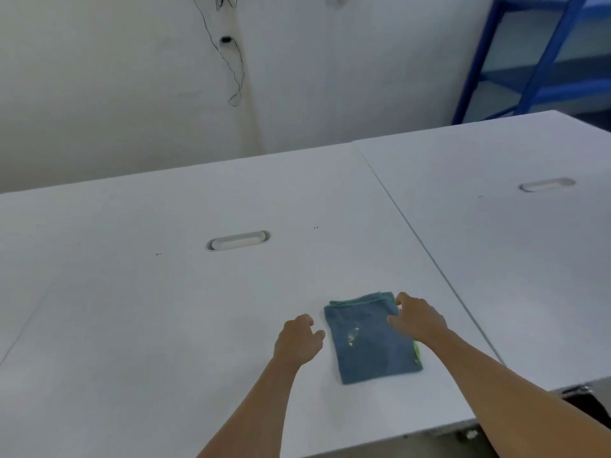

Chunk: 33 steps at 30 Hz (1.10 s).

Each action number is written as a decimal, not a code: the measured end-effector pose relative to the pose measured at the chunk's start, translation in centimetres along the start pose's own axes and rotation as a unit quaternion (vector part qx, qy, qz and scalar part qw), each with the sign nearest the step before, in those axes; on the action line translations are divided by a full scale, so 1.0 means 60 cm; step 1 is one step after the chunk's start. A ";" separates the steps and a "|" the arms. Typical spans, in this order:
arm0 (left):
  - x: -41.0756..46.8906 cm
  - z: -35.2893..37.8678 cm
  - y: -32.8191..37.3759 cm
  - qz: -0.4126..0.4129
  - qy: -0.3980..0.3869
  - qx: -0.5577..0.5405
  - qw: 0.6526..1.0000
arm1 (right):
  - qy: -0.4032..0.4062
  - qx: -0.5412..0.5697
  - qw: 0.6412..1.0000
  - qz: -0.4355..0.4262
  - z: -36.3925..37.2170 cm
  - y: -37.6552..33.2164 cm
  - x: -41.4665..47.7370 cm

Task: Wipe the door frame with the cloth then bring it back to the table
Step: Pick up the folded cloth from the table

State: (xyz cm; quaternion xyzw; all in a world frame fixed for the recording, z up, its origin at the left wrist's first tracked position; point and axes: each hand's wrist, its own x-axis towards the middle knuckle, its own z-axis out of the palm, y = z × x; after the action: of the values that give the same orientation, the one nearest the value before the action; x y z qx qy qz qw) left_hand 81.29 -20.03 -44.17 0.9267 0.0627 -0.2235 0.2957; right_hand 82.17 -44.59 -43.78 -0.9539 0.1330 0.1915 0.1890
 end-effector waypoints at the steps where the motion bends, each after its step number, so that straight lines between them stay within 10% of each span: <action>1: 0.008 0.009 0.003 -0.006 -0.006 -0.005 1.000 | -0.002 0.004 1.000 0.003 0.006 0.009 0.010; 33: 0.144 0.153 0.062 -0.189 -0.008 -0.246 0.951 | -0.113 0.153 0.975 0.113 0.086 0.075 0.158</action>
State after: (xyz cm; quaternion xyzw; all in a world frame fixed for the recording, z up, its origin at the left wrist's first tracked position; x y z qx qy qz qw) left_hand 86.46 -28.48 -52.79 0.7947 0.2871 -0.2604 0.4671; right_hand 87.54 -48.21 -53.55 -0.8648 0.2452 0.2951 0.3239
